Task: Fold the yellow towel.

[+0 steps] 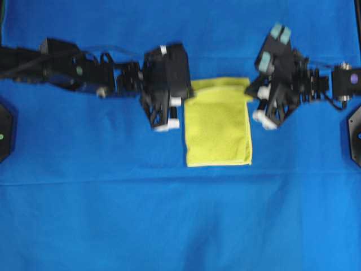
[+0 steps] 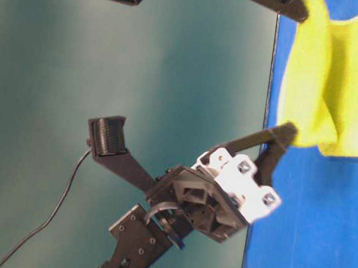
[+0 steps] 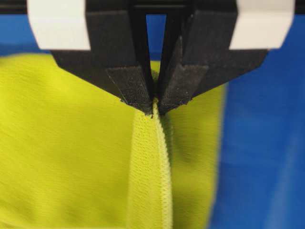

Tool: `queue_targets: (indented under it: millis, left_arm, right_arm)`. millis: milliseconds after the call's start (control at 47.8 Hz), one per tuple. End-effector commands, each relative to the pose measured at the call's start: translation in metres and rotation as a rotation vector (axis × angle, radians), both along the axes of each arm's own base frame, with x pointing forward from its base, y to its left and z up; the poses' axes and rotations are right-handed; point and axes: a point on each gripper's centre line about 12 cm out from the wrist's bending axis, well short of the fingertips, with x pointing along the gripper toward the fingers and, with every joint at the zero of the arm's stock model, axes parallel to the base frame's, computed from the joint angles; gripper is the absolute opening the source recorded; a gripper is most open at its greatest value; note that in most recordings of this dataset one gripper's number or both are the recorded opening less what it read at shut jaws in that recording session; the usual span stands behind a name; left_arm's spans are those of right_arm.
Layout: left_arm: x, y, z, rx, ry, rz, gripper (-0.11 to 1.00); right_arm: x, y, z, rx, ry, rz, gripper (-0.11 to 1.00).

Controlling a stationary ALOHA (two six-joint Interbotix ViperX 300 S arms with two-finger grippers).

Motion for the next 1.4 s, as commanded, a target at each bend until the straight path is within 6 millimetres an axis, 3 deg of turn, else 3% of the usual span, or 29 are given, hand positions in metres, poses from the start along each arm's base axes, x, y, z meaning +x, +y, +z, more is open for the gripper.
queue_targets:
  millis: [0, 209, 355, 565, 962, 1046, 1108, 1255, 1297, 1380]
  left_arm:
    - [0.004, -0.02, 0.015, 0.003, -0.026, -0.048, 0.03]
    - [0.004, -0.067, 0.009, -0.025, -0.002, -0.134, 0.03]
    - [0.002, -0.086, 0.002, -0.034, 0.02, -0.173, 0.03]
    - [0.003, -0.093, -0.007, -0.037, 0.033, -0.186, 0.03]
    - [0.008, -0.091, -0.004, -0.034, 0.01, -0.181, 0.03]
    - [0.008, -0.092, -0.004, -0.033, 0.003, -0.183, 0.09]
    - [0.009, -0.092, -0.003, -0.033, 0.002, -0.183, 0.18]
    - [0.01, -0.097, 0.0, -0.033, -0.007, -0.195, 0.38]
    - [0.01, -0.098, 0.001, -0.033, -0.007, -0.199, 0.42]
    - [0.008, -0.1, 0.004, -0.032, -0.005, -0.204, 0.43]
  right_arm:
    - [0.003, 0.018, 0.005, 0.01, -0.009, 0.04, 0.04]
    - [0.006, 0.048, 0.0, 0.044, 0.001, 0.1, 0.04]
    - [0.008, 0.061, -0.004, 0.057, 0.015, 0.129, 0.04]
    - [0.011, 0.072, -0.011, 0.072, 0.037, 0.144, 0.04]
    - [0.019, 0.074, -0.017, 0.081, 0.038, 0.151, 0.04]
    - [0.022, 0.076, -0.017, 0.082, 0.034, 0.157, 0.05]
    - [0.024, 0.076, -0.016, 0.082, 0.033, 0.156, 0.14]
    - [0.025, 0.082, -0.014, 0.075, 0.043, 0.168, 0.56]
    - [0.025, 0.085, -0.012, 0.074, 0.043, 0.175, 0.59]
    - [0.029, 0.093, -0.001, 0.071, 0.017, 0.196, 0.55]
